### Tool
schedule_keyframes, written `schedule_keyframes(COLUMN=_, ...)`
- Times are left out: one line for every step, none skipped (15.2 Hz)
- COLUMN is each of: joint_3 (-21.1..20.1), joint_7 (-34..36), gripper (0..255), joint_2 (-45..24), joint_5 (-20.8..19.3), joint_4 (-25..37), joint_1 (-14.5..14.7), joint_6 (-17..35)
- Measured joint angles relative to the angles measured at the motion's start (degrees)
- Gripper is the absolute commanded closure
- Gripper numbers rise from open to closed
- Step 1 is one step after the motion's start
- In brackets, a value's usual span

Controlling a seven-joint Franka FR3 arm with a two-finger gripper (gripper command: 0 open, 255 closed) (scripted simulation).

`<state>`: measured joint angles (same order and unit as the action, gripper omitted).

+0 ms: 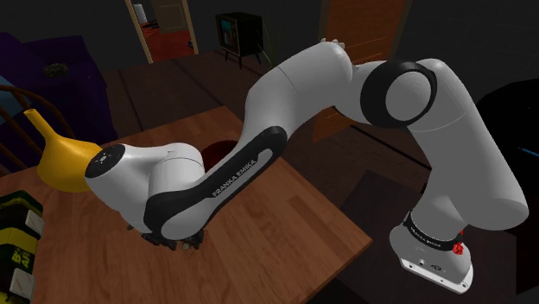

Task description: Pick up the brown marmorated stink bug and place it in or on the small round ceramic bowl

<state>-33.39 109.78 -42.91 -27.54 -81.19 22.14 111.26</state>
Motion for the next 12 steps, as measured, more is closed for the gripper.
schedule_keyframes(joint_3=-0.03, joint_7=0.00, gripper=255, joint_2=0.06, joint_5=0.00, joint_4=0.05, joint_1=0.00, joint_6=0.01)
schedule_keyframes(joint_3=-0.04, joint_7=0.00, gripper=255, joint_2=0.11, joint_5=0.00, joint_4=0.06, joint_1=0.00, joint_6=0.02)
schedule_keyframes(joint_3=-0.05, joint_7=0.01, gripper=255, joint_2=0.17, joint_5=-0.02, joint_4=0.11, joint_1=-0.02, joint_6=0.06)
schedule_keyframes(joint_3=-0.09, joint_7=0.03, gripper=255, joint_2=0.24, joint_5=-0.01, joint_4=0.12, joint_1=0.00, joint_6=0.10)
schedule_keyframes(joint_3=-0.10, joint_7=0.06, gripper=255, joint_2=0.23, joint_5=-0.02, joint_4=0.17, joint_1=0.05, joint_6=0.11)
schedule_keyframes(joint_3=-0.11, joint_7=0.08, gripper=255, joint_2=0.18, joint_5=-0.03, joint_4=0.24, joint_1=0.10, joint_6=0.15)
schedule_keyframes(joint_3=-0.11, joint_7=0.08, gripper=255, joint_2=0.12, joint_5=-0.05, joint_4=0.30, joint_1=0.15, joint_6=0.19)
schedule_keyframes(joint_3=-0.13, joint_7=0.02, gripper=255, joint_2=0.06, joint_5=-0.04, joint_4=0.39, joint_1=0.17, joint_6=0.17)
schedule_keyframes(joint_3=-0.17, joint_7=0.01, gripper=255, joint_2=0.19, joint_5=0.00, joint_4=0.24, joint_1=0.08, joint_6=0.21)
schedule_keyframes(joint_3=-0.22, joint_7=-0.08, gripper=255, joint_2=0.35, joint_5=0.11, joint_4=0.31, joint_1=0.03, joint_6=-0.11)
schedule_keyframes(joint_3=-0.31, joint_7=-0.16, gripper=255, joint_2=0.60, joint_5=0.24, joint_4=0.37, joint_1=-0.04, joint_6=-0.48)
schedule_keyframes(joint_3=-0.39, joint_7=-0.30, gripper=255, joint_2=0.76, joint_5=0.38, joint_4=0.78, joint_1=-0.01, joint_6=-1.03)
